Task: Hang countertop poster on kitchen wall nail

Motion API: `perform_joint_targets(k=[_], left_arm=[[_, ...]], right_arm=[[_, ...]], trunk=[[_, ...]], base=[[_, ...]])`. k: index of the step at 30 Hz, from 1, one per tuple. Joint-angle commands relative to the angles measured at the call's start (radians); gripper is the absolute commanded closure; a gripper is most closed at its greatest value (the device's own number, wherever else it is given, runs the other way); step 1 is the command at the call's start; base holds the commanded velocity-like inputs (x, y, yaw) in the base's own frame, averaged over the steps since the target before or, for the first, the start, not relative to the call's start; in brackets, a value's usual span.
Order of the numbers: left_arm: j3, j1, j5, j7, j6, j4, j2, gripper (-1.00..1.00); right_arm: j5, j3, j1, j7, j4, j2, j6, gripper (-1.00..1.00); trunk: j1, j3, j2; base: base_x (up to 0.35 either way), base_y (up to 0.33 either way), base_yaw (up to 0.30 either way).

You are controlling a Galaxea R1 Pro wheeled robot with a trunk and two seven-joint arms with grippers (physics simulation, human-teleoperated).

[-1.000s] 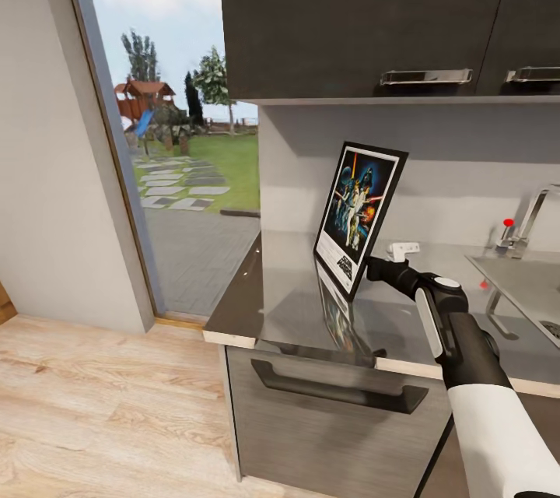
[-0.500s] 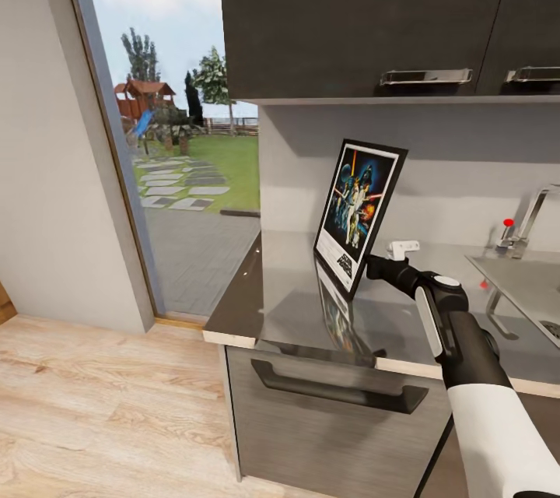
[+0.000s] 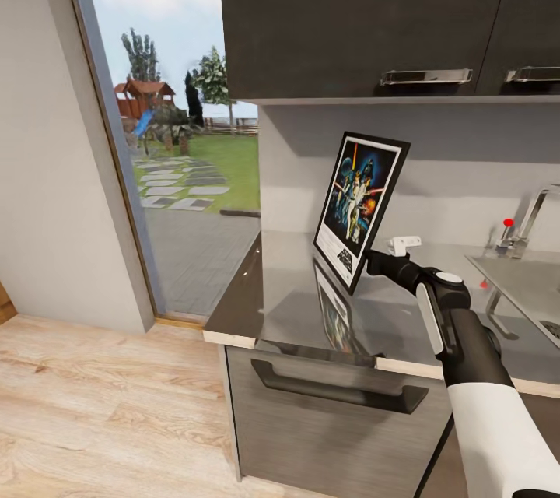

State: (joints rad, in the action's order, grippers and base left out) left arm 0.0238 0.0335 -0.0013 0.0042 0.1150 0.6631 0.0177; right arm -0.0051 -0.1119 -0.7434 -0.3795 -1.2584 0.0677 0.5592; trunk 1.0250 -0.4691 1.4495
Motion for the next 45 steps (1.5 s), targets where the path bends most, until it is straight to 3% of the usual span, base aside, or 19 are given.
perform_joint_targets(k=[1,13,34,45], left_arm=[[0.002,0.000,0.000,0.000,0.002,0.001,0.001,-1.00],[0.002,0.000,0.000,0.000,0.002,0.000,0.001,-1.00],[0.002,0.000,0.000,0.000,0.002,0.000,0.001,-1.00],[0.002,0.000,0.000,-0.001,0.002,0.000,0.001,-1.00]], right_arm=[[-0.003,-0.002,-0.001,-0.006,-0.001,0.000,0.006,1.00],[-0.003,-0.002,-0.002,-0.006,-0.009,-0.002,0.007,1.00],[-0.004,0.001,0.007,-0.030,-0.069,-0.001,0.006,1.00],[-0.004,0.000,0.012,-0.118,-0.093,-0.002,0.007,1.00]], trunk=[[0.000,-0.001,0.001],[0.000,-0.001,0.001],[0.000,-0.001,0.001],[0.000,-0.001,0.001]], base=[[0.000,0.000,0.000],[-0.042,0.000,0.000],[-0.317,0.000,0.000],[-0.336,0.000,0.000]])
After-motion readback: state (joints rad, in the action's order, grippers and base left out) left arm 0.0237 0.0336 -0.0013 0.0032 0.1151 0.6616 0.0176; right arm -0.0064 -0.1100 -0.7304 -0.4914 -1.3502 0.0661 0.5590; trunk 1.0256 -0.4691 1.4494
